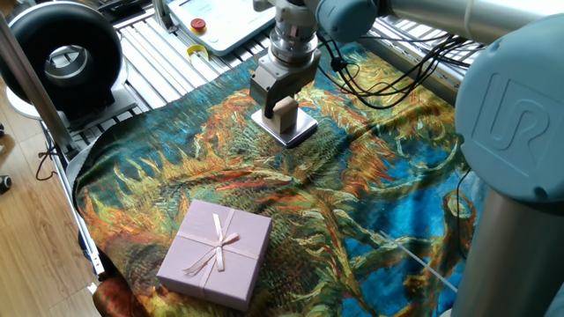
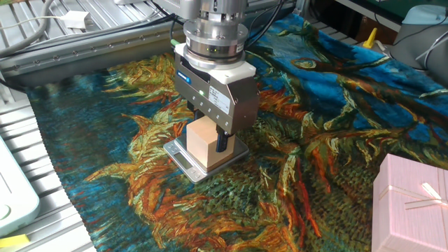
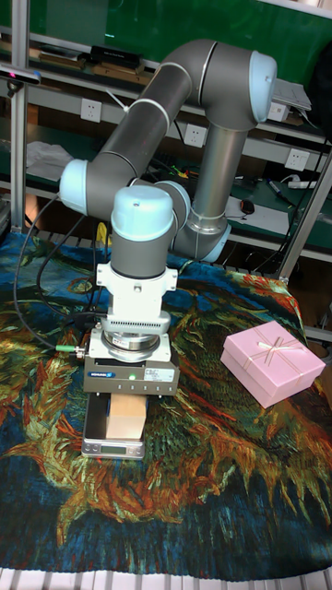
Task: Place the block on the scale
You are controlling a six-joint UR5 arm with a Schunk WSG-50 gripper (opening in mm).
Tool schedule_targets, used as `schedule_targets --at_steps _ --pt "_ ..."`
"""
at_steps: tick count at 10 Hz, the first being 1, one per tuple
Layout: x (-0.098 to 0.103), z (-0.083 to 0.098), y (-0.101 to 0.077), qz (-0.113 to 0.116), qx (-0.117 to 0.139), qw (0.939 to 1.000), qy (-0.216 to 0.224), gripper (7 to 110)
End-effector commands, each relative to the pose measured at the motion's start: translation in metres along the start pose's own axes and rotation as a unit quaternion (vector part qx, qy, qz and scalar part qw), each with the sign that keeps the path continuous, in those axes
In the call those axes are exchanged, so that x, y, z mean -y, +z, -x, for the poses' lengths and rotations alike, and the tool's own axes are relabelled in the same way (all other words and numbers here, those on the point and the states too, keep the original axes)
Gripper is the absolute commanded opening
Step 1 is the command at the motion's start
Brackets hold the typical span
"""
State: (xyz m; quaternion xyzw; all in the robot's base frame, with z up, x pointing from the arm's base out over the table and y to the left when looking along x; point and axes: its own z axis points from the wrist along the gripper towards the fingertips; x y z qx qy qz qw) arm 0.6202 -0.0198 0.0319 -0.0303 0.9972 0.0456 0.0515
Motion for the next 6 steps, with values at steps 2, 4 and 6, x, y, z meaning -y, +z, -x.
schedule_targets --at_steps 2,4,6 --pt "0.0016 0.0016 -0.0008 0.008 0.008 0.9999 -0.005 44" --pt "0.0054 0.0011 -0.0026 0.009 0.009 0.9999 -0.01 44" --pt "0.008 0.0014 -0.0008 -0.003 0.01 0.9999 -0.011 44"
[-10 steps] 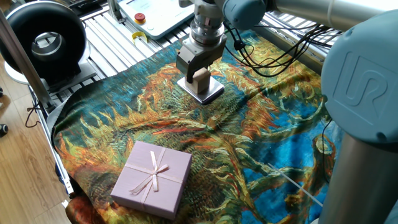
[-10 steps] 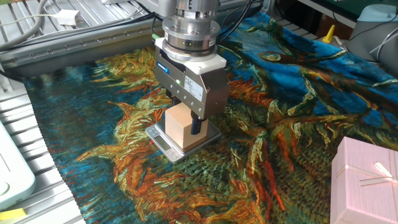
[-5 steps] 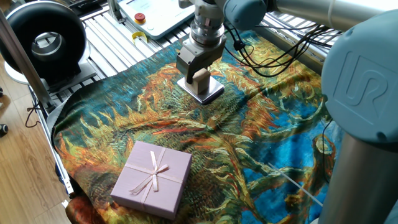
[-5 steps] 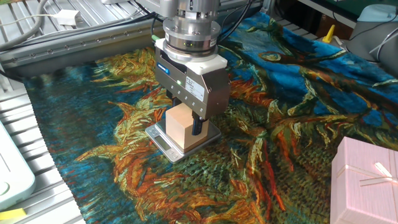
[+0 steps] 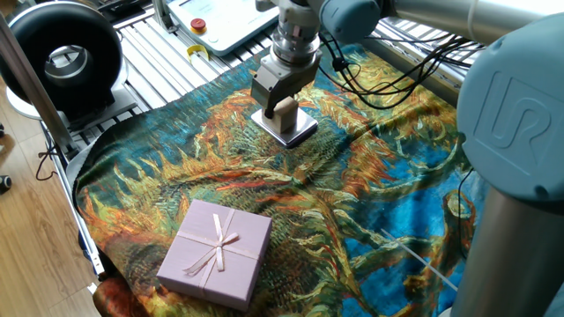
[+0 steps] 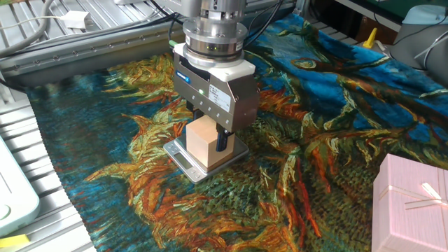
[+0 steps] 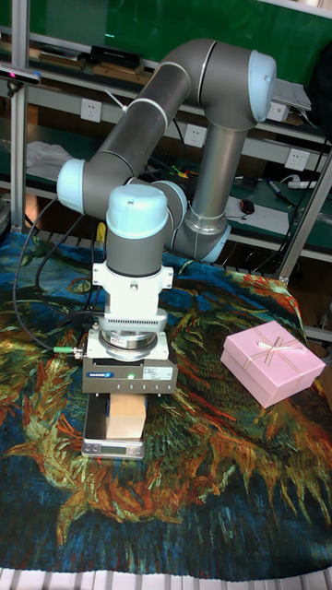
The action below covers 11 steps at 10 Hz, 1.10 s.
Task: Place the block on the scale
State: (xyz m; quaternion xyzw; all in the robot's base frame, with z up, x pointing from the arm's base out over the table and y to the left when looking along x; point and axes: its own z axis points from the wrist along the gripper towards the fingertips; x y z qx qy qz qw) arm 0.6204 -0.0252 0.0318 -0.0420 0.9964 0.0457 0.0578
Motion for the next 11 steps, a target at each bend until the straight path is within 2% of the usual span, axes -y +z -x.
schedule_targets --at_steps 1,7,8,11 --pt "0.001 0.0024 0.0011 -0.008 0.005 1.0 0.003 44" --pt "-0.0036 0.0023 -0.0025 -0.006 0.007 0.9999 0.006 44" --pt "-0.0057 0.0037 -0.0029 0.0 0.009 0.9999 0.006 66" --pt "-0.0075 0.0055 -0.003 0.005 0.012 0.9999 -0.001 66"
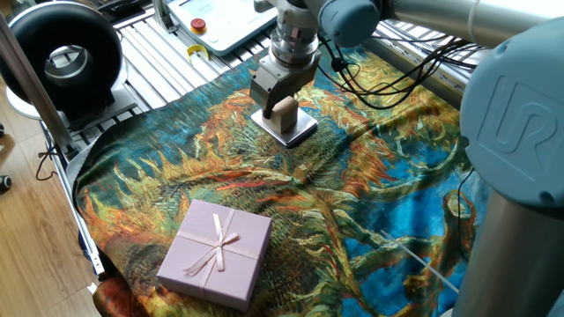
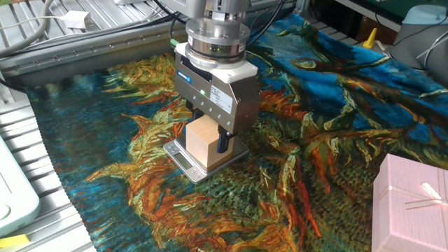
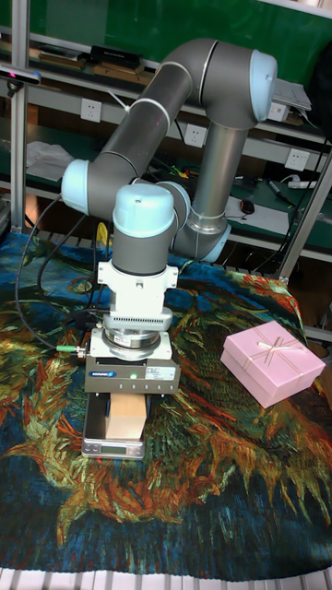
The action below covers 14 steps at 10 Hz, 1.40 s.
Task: Place the block on the scale
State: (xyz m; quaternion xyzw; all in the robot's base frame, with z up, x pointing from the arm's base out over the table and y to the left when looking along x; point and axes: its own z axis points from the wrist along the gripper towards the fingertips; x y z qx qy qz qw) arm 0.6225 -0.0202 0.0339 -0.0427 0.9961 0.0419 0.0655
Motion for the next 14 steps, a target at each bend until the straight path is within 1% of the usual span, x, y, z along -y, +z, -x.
schedule_targets --at_steps 1,3,5,6,9,10,12,14 --pt "-0.003 0.004 -0.004 0.011 0.007 0.9999 -0.006 66" --pt "-0.002 0.006 -0.011 0.014 0.009 0.9998 -0.015 66" --pt "-0.001 0.009 -0.012 0.013 0.016 0.9995 -0.024 66" --pt "-0.002 0.01 -0.012 0.016 0.017 0.9994 -0.026 88" --pt "-0.002 0.011 -0.017 0.014 0.02 0.9992 -0.032 88" --pt "0.001 0.011 -0.021 0.006 0.019 0.9992 -0.035 88" --pt "0.007 0.012 -0.035 -0.006 0.015 0.9992 -0.037 88" --pt "0.011 0.011 -0.051 -0.009 0.006 0.9992 -0.039 88"
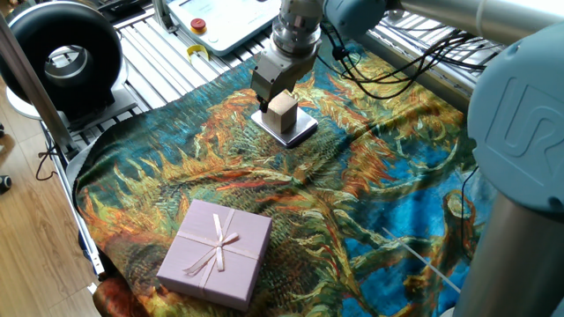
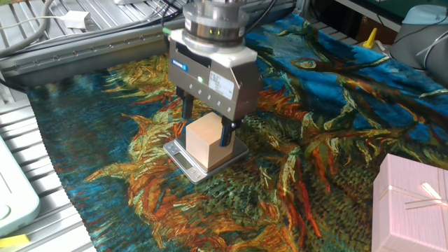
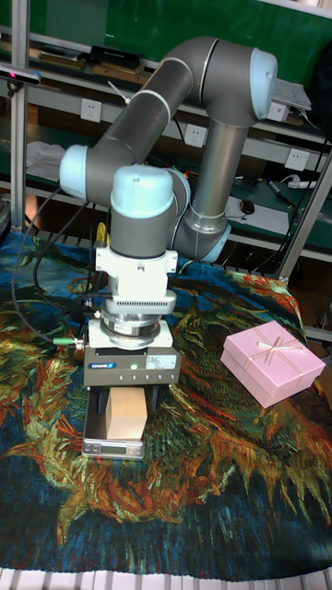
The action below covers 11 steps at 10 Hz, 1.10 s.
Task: Place the block on the scale
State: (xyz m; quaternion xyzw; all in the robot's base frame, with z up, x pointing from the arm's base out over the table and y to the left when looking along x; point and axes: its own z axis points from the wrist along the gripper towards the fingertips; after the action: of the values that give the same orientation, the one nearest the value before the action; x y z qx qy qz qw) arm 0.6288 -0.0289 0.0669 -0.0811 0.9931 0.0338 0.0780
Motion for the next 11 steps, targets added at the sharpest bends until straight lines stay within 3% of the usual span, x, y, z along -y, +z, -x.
schedule_targets --at_steps 1,3,4,6,10,11 --pt "0.006 0.002 -0.025 -0.006 -0.008 1.0 -0.002 88" --pt "0.003 0.002 -0.044 -0.011 -0.02 0.9997 0.006 88" --pt "0.003 0.002 -0.052 -0.015 -0.026 0.9995 0.014 66" --pt "0.0 0.005 -0.067 -0.021 -0.032 0.9988 0.03 66" --pt "0.001 0.0 -0.092 -0.066 -0.062 0.9912 0.096 66" --pt "0.004 -0.002 -0.097 -0.086 -0.07 0.987 0.116 7"
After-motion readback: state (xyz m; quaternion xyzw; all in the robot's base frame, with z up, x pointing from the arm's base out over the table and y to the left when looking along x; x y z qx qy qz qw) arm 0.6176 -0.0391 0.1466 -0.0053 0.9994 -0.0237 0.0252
